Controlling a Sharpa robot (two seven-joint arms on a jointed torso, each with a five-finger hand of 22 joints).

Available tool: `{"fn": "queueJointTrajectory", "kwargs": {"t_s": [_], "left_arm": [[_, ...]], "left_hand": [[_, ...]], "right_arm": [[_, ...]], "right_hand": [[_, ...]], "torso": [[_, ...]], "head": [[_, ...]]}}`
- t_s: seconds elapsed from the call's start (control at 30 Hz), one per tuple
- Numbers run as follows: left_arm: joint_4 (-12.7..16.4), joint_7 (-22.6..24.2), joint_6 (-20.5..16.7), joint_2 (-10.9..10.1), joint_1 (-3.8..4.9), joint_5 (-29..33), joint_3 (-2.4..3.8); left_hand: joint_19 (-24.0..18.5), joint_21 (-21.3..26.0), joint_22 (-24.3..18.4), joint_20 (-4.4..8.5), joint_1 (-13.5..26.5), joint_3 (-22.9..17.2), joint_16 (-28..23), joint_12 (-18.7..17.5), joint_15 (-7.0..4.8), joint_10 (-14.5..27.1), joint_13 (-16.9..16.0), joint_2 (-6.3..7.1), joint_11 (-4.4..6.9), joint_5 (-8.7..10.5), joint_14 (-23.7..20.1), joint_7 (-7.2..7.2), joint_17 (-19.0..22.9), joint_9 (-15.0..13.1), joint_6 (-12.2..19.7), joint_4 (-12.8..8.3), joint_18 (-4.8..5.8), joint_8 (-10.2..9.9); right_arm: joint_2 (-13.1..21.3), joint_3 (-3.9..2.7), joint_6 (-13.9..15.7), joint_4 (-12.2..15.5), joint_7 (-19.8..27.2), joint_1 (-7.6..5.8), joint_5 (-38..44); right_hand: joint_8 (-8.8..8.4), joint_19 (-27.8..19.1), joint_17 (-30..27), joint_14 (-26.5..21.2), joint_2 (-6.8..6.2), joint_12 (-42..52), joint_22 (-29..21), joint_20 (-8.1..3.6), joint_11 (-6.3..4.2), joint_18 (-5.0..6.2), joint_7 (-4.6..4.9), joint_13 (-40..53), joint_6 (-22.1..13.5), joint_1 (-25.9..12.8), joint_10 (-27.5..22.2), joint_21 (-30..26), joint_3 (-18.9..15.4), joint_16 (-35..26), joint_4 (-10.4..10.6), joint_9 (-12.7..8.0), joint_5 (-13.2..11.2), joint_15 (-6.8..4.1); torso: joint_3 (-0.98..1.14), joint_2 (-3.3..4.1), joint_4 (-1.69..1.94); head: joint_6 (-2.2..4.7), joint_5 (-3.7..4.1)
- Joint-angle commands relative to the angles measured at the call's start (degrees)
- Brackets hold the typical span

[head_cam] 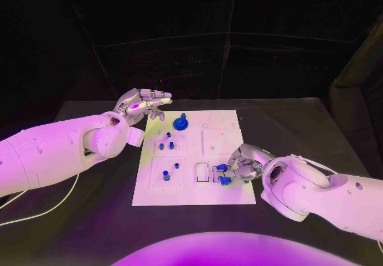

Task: Assemble the parts on the task board

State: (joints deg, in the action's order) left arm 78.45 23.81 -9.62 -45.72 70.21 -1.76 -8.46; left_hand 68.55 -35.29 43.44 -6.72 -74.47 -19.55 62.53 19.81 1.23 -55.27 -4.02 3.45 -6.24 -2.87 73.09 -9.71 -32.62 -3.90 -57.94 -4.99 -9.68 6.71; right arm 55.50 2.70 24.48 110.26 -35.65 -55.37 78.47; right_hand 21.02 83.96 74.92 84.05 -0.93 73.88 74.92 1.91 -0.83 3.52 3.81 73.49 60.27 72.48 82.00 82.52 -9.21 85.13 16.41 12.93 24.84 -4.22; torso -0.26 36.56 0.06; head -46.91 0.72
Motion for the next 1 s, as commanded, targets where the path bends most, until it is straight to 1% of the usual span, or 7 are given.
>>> {"fn": "queueJointTrajectory", "kwargs": {"t_s": [0.03,0.17,0.3,0.83,0.87,0.9,1.0], "left_arm": [[0.10,0.12,0.75,0.09,0.07,0.15,0.03],[0.08,0.10,0.79,0.18,0.07,0.15,0.03],[0.09,0.06,0.89,0.28,0.07,0.14,0.03],[-0.21,0.23,0.74,0.67,0.07,0.14,0.01],[-0.22,0.25,0.72,0.69,0.07,0.14,0.01],[-0.22,0.26,0.71,0.70,0.07,0.14,0.01],[-0.23,0.27,0.71,0.73,0.07,0.14,0.01]], "left_hand": [[0.36,0.20,-0.08,-0.22,-0.14,0.11,0.03,0.21,0.01,0.32,0.07,-0.42,-0.04,-0.18,-0.19,-0.04,0.00,0.00,0.35,-0.23,-0.78,0.29],[0.36,0.20,-0.08,-0.22,-0.14,0.11,0.03,0.21,0.01,0.32,0.07,-0.42,-0.04,-0.18,-0.19,-0.04,0.00,0.00,0.35,-0.23,-0.78,0.29],[0.36,0.20,-0.08,-0.22,-0.14,0.11,0.03,0.21,0.01,0.32,0.07,-0.42,-0.04,-0.18,-0.19,-0.04,0.00,0.00,0.35,-0.23,-0.78,0.29],[0.36,0.20,-0.08,-0.22,-0.14,0.11,0.03,0.21,0.01,0.32,0.07,-0.42,-0.04,-0.18,-0.19,-0.04,0.00,0.00,0.35,-0.23,-0.78,0.29],[0.36,0.21,-0.09,-0.22,-0.15,0.12,0.02,0.22,0.01,0.37,0.08,-0.43,-0.04,-0.18,-0.21,-0.04,0.04,0.00,0.35,-0.25,-0.78,0.30],[0.36,0.22,-0.09,-0.22,-0.16,0.14,0.02,0.23,0.02,0.40,0.08,-0.44,-0.04,-0.18,-0.23,-0.03,0.07,0.00,0.34,-0.26,-0.78,0.31],[0.36,0.22,-0.09,-0.22,-0.16,0.14,0.02,0.23,0.02,0.41,0.08,-0.45,-0.04,-0.18,-0.23,-0.03,0.08,0.00,0.34,-0.26,-0.78,0.32]], "right_arm": [[-0.53,-0.05,5.20,0.62,1.52,-0.11,-3.67],[-2.05,-0.07,5.35,0.14,2.01,-0.12,-4.90],[-3.78,-0.08,5.05,-0.76,2.13,-0.13,-5.53],[-8.68,-0.09,2.20,-4.86,-0.63,-0.16,-5.51],[-8.81,-0.09,2.02,-5.00,-0.79,-0.16,-5.43],[-8.97,-0.09,1.86,-5.17,-0.96,-0.16,-5.30],[-9.26,-0.09,1.62,-5.51,-1.24,-0.16,-4.91]], "right_hand": [[0.16,0.55,4.29,3.93,0.41,0.22,0.13,-0.33,-0.12,-0.47,-0.36,0.11,0.80,-0.04,0.32,0.25,-0.34,0.27,0.03,0.72,0.37,-0.51],[0.13,0.55,4.27,3.93,0.42,0.18,0.13,-0.37,-0.16,-0.47,-0.41,0.13,0.80,0.12,0.33,0.24,-0.41,0.26,-0.07,0.82,0.64,-0.55],[0.12,0.55,4.26,3.93,0.44,0.18,0.13,-0.38,-0.17,-0.47,-0.42,0.14,0.80,0.17,0.34,0.24,-0.42,0.26,-0.09,0.84,0.71,-0.56],[0.05,0.58,4.20,3.91,0.43,-0.04,0.20,-0.41,-0.17,-0.49,-0.39,0.04,0.76,0.02,0.28,0.28,-0.71,0.22,-0.01,0.99,0.41,-0.57],[-0.02,0.59,4.12,3.89,0.40,-0.21,0.23,-0.40,-0.13,-0.51,-0.36,-0.02,0.73,-0.59,0.24,0.29,-1.20,0.17,0.10,1.13,-1.20,-0.54],[-0.12,0.57,3.97,3.85,0.44,-0.46,0.23,-0.39,-0.10,-0.51,-0.35,-0.10,0.64,-1.68,0.17,0.28,-2.03,0.09,0.12,1.36,-5.15,-0.51],[-0.23,0.54,3.82,3.80,0.49,-0.75,0.17,-0.38,-0.05,-0.49,-0.33,-0.22,0.49,-2.56,0.07,0.23,-2.74,-0.01,0.08,1.57,-8.56,-0.49]], "torso": [[-0.08,0.07,0.04],[-0.05,0.12,-0.01],[-0.06,0.14,0.21],[-0.02,0.15,-0.04],[-0.02,0.14,-0.03],[-0.02,0.16,0.00],[-0.03,0.15,0.05]], "head": [[0.04,-0.11],[0.13,-0.30],[0.06,-0.36],[-0.10,-0.90],[-0.12,-0.93],[-0.14,-0.94],[-0.13,-0.95]]}}
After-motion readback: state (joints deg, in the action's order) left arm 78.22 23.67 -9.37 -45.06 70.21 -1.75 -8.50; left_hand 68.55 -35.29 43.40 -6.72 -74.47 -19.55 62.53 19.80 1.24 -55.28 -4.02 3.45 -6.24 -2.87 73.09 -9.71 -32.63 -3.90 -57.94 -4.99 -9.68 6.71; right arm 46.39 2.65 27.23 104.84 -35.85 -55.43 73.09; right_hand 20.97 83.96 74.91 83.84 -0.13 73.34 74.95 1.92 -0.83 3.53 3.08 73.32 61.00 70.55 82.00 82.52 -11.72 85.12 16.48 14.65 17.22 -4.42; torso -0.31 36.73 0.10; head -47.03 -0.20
